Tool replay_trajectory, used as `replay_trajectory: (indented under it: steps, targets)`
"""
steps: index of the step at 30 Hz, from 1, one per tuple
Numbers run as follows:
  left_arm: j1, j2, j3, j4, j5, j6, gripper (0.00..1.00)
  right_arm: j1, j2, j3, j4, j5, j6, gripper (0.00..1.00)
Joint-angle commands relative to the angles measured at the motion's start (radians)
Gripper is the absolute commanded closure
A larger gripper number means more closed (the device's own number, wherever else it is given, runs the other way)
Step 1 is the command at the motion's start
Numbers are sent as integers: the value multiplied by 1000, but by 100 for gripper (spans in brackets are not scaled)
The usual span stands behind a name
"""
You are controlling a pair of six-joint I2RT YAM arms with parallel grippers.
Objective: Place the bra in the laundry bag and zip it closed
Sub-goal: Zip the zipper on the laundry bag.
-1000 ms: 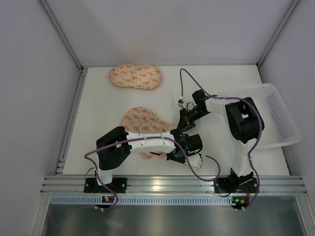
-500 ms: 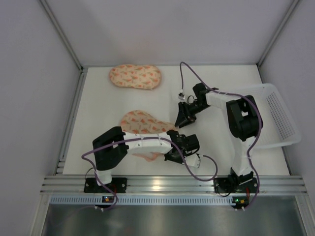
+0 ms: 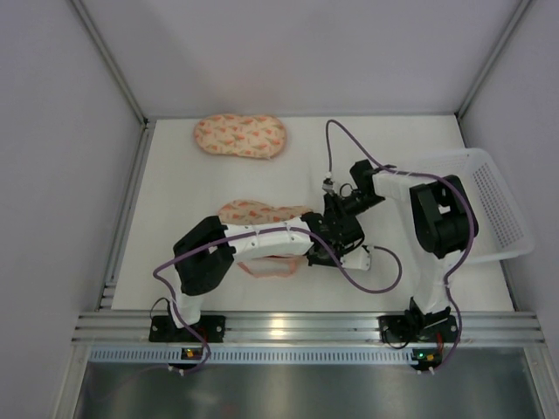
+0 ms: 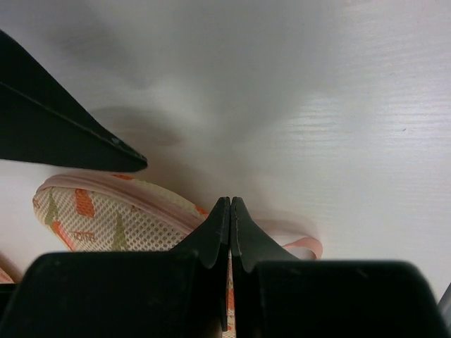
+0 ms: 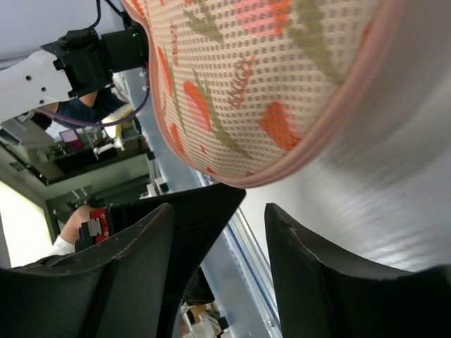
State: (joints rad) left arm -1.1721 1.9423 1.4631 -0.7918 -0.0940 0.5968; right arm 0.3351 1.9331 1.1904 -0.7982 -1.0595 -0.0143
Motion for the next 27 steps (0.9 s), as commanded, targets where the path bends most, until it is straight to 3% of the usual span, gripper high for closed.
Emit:
replay_trajectory:
  steps: [1, 3, 4, 7, 9, 19, 23, 24, 25, 27]
  targets:
    - [-3, 7, 51, 42, 8, -6, 100, 42, 10, 5, 31, -79, 4, 46]
    - [-3, 6, 55, 40, 13, -8, 100, 65, 24, 8, 39, -85, 7, 56]
    - [-3, 4, 52, 42, 16, -9, 100, 68, 27, 15, 40, -85, 7, 71]
    - [-4, -11, 28, 39, 23, -6, 100, 70, 36, 35, 42, -74, 7, 96]
    - [-6, -28, 2, 37, 36, -12, 100, 62, 40, 43, 40, -63, 7, 100]
    - [-26, -157, -173, 37, 89, -63, 100, 4, 52, 98, 33, 47, 7, 100]
    - [-26, -192, -216, 39, 89, -71, 100, -7, 70, 124, 1, 0, -6, 98]
    - [-27, -190, -211, 40, 89, -71, 100, -5, 67, 120, -4, -16, -3, 90]
    - [-26, -187, -204, 42, 88, -72, 100, -7, 66, 98, 1, -37, 0, 66]
    - [-26, -163, -166, 45, 85, -69, 100, -5, 41, 62, 26, -45, 40, 47]
